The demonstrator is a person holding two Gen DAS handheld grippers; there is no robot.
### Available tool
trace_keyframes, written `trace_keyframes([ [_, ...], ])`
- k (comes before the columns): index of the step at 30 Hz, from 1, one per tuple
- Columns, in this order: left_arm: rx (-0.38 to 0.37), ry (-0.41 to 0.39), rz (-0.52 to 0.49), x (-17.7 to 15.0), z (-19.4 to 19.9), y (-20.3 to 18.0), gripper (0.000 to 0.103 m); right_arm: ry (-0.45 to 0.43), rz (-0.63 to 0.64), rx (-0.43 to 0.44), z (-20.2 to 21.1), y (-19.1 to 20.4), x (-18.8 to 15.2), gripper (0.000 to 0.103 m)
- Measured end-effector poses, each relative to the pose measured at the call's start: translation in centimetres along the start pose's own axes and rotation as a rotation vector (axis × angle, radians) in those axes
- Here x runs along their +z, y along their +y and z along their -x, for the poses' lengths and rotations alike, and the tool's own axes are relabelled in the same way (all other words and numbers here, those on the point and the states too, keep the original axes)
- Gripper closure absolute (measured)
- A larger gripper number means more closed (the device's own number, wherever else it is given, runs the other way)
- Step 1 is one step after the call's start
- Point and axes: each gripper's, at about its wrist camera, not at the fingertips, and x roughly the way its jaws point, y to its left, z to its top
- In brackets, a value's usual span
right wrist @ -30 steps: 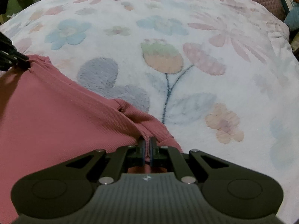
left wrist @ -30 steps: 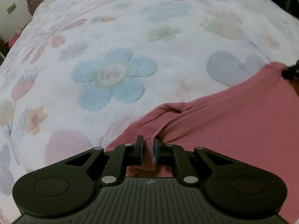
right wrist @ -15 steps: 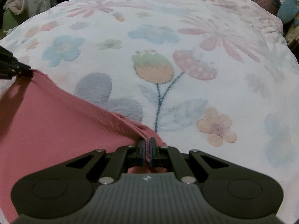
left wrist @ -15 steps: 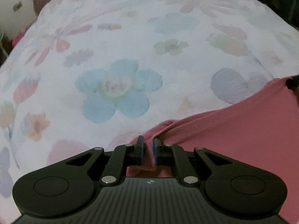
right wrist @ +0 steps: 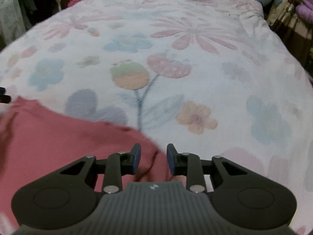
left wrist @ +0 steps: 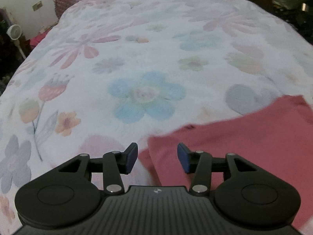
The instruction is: Fold small clothes
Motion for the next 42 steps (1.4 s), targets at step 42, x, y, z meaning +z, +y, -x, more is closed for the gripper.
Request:
trace_keyframes([
  [42,-0.032,0.079,0.173,-4.5,-1.7,-0.9,0.086,-0.038,-0.491,0.197,-0.3,-4.7,-4.1,0.081],
])
